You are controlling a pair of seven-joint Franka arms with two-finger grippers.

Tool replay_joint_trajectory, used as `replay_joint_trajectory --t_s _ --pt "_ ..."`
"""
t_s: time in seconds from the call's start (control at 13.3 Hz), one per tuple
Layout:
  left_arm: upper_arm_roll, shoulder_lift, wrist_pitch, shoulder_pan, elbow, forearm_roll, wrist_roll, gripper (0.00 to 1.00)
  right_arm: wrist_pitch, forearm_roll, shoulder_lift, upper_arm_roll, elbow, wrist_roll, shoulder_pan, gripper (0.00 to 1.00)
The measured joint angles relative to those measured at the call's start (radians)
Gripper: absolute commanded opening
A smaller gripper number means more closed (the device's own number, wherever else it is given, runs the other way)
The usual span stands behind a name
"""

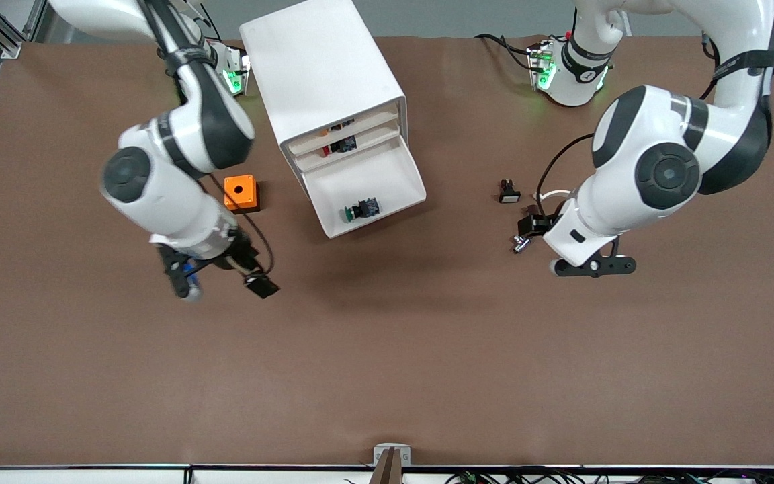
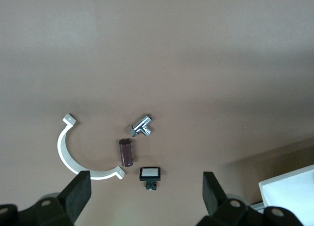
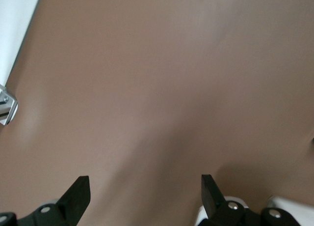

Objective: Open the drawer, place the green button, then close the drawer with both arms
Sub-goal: 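Withdraw the right gripper while the left gripper moves to the drawer front, then push the drawer into the cabinet with the left gripper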

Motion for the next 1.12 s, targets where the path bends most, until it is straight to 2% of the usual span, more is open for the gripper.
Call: replay_joint_trajectory --t_s 0.45,0.6,0.82,1.12 --pt "-0.086 -0.001 0.156 -0.004 -0.101 0.002 0.000 1.00 -0.223 -0.006 -0.137 -0.002 0.003 -0.656 -0.247 1.00" --pt "-0.103 0.003 0.205 -0.012 -0.114 0.002 0.000 1.00 -0.281 -0.061 -0.188 -0.002 0.004 -0.834 -0.287 1.00" --pt "-0.108 0.033 0.302 -0.056 -0.121 0.002 -0.026 1.00 -0.340 -0.166 -0.260 0.001 0.003 -0.993 -0.293 1.00" --pt "-0.111 0.104 0.387 -0.155 -0.102 0.002 -0.214 1.00 -0.408 -0.189 -0.342 0.003 0.003 -1.086 -0.293 1.00"
